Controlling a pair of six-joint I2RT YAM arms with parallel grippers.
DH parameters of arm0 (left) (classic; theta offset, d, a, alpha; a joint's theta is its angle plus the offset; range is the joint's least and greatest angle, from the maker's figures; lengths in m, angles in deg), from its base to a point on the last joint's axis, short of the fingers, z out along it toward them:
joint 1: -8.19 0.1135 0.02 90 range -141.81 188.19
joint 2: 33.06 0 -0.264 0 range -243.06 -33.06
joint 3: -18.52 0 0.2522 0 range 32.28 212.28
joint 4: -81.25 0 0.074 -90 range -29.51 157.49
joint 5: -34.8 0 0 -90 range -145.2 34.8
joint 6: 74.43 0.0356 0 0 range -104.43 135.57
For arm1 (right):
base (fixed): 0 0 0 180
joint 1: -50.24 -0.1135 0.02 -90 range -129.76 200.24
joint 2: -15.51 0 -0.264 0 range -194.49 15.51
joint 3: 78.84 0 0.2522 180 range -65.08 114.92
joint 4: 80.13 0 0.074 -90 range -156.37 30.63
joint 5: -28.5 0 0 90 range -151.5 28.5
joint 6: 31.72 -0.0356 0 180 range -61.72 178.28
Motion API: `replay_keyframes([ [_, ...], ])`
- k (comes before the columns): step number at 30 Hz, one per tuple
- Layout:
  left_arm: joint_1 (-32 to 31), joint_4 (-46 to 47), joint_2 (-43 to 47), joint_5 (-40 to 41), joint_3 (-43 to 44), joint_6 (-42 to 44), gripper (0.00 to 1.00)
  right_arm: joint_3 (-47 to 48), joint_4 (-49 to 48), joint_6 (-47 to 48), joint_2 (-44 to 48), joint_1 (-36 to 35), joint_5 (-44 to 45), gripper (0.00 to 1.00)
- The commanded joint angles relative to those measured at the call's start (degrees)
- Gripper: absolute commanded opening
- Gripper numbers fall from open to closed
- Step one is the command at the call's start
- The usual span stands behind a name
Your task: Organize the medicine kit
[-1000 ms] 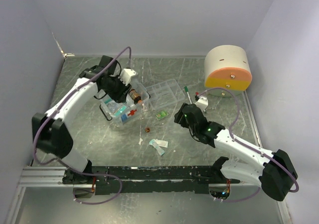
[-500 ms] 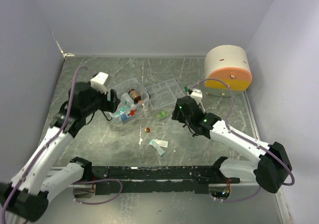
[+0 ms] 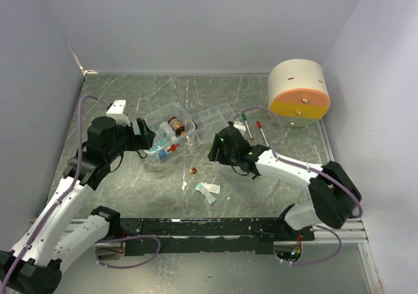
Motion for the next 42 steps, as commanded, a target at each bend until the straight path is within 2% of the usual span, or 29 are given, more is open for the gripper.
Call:
replay_keyframes([
  [1,0.33,-0.33,-0.03,-6.68,-1.56,-3.78,0.98,3.21,-4.12,-2.22,-5.98,-1.70,-2.08,0.58],
  [8,0.32,4.30,-0.41,-13.83,-2.55,-3.74,0.98,6.69,-0.61,-3.58,-12.86,-2.17,1.72,0.59],
  [16,0.32,11.95,-6.17,-27.19,-4.22,-5.03,0.79,10.29,10.07,-5.72,-16.83,-2.08,12.92,0.57],
  [19,0.24,11.24,-7.69,-27.23,-3.83,-4.62,0.75,13.03,12.61,-4.50,-17.84,-2.06,15.93,0.56],
  [24,0.23,10.90,-6.93,-25.89,-3.59,-3.50,0.75,18.64,10.61,-0.54,-18.71,-1.58,19.04,0.57],
  [28,0.23,10.83,-6.60,-25.43,-4.08,-3.65,0.75,23.19,9.63,1.44,-22.79,-0.04,20.51,0.57],
  [37,0.14,10.47,-7.39,-26.52,-4.00,-3.76,0.74,30.18,5.64,10.74,-30.97,3.01,12.86,0.53],
  [42,0.17,10.35,-7.81,-26.77,-3.97,-3.76,0.74,29.96,8.60,13.31,-32.33,4.31,13.96,0.53],
])
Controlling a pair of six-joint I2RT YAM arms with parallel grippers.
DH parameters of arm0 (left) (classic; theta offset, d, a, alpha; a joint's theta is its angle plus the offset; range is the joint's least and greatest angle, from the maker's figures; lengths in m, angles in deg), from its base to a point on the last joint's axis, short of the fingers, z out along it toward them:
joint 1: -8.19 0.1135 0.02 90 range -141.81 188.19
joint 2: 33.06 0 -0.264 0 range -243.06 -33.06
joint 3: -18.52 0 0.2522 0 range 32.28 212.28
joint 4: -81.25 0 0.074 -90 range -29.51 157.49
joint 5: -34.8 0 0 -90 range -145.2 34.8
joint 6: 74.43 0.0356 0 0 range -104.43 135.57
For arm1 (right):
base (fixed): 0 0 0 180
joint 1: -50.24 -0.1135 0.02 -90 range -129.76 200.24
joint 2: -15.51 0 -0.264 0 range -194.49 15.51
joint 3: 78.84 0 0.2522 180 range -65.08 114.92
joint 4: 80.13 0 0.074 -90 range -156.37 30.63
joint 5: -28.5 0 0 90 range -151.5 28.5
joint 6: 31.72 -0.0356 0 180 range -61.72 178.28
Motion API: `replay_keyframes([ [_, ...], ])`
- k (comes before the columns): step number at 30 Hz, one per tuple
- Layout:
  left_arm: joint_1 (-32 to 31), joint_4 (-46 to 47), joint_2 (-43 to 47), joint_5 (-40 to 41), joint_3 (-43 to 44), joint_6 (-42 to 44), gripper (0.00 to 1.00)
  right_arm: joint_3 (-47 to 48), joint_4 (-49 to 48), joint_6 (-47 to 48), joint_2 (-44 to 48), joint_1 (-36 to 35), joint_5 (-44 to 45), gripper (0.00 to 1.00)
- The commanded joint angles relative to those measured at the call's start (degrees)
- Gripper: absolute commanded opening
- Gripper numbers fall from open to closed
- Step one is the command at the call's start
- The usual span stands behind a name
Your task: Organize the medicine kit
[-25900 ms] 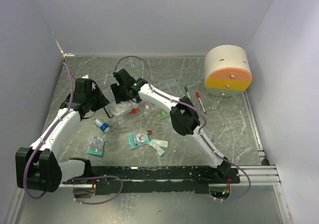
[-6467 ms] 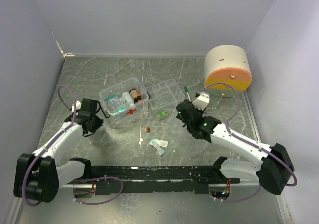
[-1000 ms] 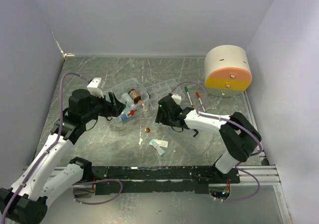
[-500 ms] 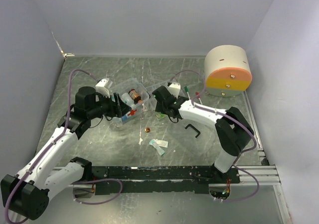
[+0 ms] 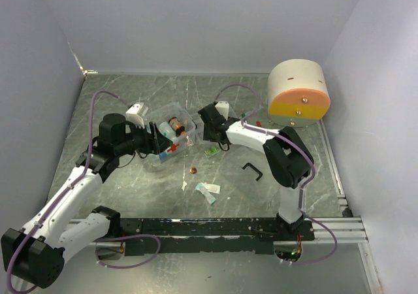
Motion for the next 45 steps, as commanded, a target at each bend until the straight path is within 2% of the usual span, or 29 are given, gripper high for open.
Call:
replay_keyframes([
  [1,0.10,1.66,-0.39,-1.62,-0.06,0.53,0.73,0.66,2.47,4.41,-0.50,1.30,1.06,0.53],
  [6,0.10,2.05,-0.67,-1.90,-0.22,0.38,0.73,-2.19,6.87,4.12,2.15,2.50,4.11,0.55],
  [14,0.01,2.56,-1.51,-2.31,-0.15,0.11,0.73,-1.34,10.71,2.31,3.99,2.97,2.24,0.54],
  [19,0.01,2.14,-1.33,-1.94,-0.05,0.35,0.73,-2.87,7.55,2.73,8.35,2.16,-3.87,0.57],
  [21,0.01,1.95,-1.19,-1.66,-0.12,0.37,0.73,-3.63,7.07,3.22,9.30,0.67,-5.24,0.63],
  [24,0.01,1.84,-0.97,-1.51,-0.05,0.37,0.73,-6.84,4.97,6.37,11.21,-0.33,-7.84,0.70],
  [26,0.01,1.77,-1.01,-1.57,-0.05,0.55,0.73,-10.60,2.44,11.69,12.85,-0.32,-10.91,0.78],
  [32,-0.06,1.25,-1.37,-1.71,0.38,1.16,0.74,-14.84,-1.60,25.60,16.73,-0.34,-16.40,0.93],
  [37,-0.08,1.93,-1.39,-1.77,0.30,0.85,0.74,-13.92,-2.71,30.42,13.25,-0.31,-20.15,0.94],
  [45,-0.08,0.85,-1.17,-1.00,0.48,1.58,0.74,-11.50,-2.25,29.83,7.97,-0.30,-18.66,0.94],
])
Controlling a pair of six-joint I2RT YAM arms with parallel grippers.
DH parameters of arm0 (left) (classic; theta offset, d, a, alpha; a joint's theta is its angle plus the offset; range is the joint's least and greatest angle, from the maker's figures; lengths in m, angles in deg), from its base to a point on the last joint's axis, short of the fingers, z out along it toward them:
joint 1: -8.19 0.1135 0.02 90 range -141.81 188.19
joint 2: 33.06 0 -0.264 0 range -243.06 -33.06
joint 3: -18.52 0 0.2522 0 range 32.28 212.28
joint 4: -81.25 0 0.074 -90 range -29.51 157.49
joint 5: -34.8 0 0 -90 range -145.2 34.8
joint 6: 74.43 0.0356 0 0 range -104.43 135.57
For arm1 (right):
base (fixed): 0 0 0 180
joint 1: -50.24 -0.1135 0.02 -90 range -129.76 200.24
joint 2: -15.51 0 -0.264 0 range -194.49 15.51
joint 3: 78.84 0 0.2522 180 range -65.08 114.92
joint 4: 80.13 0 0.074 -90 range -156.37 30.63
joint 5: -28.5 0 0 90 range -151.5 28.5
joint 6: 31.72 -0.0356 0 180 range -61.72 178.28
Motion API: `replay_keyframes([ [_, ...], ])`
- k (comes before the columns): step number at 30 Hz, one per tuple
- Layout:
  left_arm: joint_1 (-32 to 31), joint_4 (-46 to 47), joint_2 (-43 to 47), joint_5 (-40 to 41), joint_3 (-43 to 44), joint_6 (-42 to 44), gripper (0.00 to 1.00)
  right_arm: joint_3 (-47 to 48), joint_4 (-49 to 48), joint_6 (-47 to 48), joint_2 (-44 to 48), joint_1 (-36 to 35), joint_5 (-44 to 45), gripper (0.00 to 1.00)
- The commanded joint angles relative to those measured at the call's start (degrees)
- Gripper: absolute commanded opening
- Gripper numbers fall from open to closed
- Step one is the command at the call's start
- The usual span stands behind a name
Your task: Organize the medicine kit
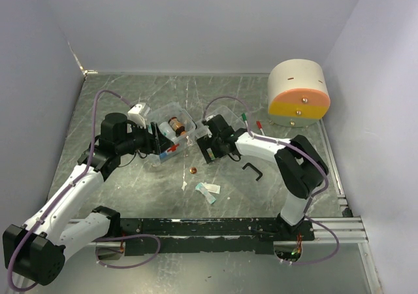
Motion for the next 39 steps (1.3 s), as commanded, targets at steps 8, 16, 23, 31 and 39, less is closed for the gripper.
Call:
replay_keyframes([
  [8,-0.05,0.84,-0.70,-0.04,0.91,1.31,0.74,2.18,-0.49,0.53,-4.45,-0.56,0.05,0.87],
  [16,-0.05,0.40,-0.35,0.44,0.80,1.45,0.74,1.27,1.25,-0.34,-2.31,-0.81,-0.26,0.66],
  [23,-0.05,0.31,-0.34,0.69,0.89,1.45,0.74,1.90,3.85,-2.00,2.71,-0.80,-0.53,0.60],
  [31,-0.05,-0.28,0.41,1.24,1.00,1.62,0.74,7.87,5.64,1.02,6.39,0.28,3.03,0.60],
  [39,-0.05,-2.24,1.50,2.30,1.60,2.13,0.74,16.07,5.25,7.78,0.56,6.39,1.52,0.60],
])
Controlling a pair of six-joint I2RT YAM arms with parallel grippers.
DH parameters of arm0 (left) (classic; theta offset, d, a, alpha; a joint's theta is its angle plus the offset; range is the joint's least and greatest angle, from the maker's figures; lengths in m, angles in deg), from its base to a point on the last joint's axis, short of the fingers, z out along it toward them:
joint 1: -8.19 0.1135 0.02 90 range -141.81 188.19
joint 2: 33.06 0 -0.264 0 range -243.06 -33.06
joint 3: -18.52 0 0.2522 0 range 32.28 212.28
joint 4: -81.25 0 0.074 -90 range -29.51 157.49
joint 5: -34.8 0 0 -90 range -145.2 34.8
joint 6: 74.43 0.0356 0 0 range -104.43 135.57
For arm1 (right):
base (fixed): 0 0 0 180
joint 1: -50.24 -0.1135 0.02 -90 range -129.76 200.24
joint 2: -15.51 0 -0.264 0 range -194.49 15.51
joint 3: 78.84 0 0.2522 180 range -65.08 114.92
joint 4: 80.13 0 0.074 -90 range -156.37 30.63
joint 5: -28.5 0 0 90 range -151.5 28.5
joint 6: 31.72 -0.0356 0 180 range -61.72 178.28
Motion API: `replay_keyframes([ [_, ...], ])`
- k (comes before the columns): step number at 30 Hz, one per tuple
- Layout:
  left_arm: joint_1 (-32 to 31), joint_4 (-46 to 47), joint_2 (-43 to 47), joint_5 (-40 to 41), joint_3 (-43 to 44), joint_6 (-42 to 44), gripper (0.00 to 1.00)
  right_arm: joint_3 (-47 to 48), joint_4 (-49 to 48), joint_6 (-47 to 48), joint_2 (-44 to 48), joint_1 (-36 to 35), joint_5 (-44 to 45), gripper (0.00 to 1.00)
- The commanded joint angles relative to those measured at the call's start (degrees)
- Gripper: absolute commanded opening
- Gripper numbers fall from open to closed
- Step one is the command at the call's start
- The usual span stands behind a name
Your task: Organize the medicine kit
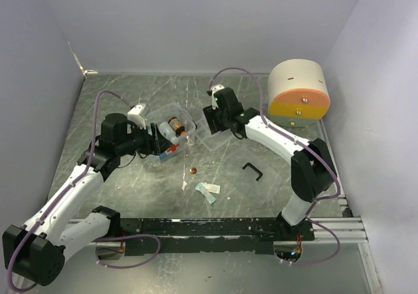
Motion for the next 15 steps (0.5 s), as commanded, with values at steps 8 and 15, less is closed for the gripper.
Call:
replay_keyframes([
  [8,-0.05,-2.51,1.64,1.62,2.06,1.41,0.74,5.80,-0.22,5.26,-8.89,6.10,-5.06,0.60],
  [15,-0.01,-1.88,1.17,1.10,2.01,0.73,0.73,5.30,0.66,11.06,-11.76,6.40,-9.71,0.60],
])
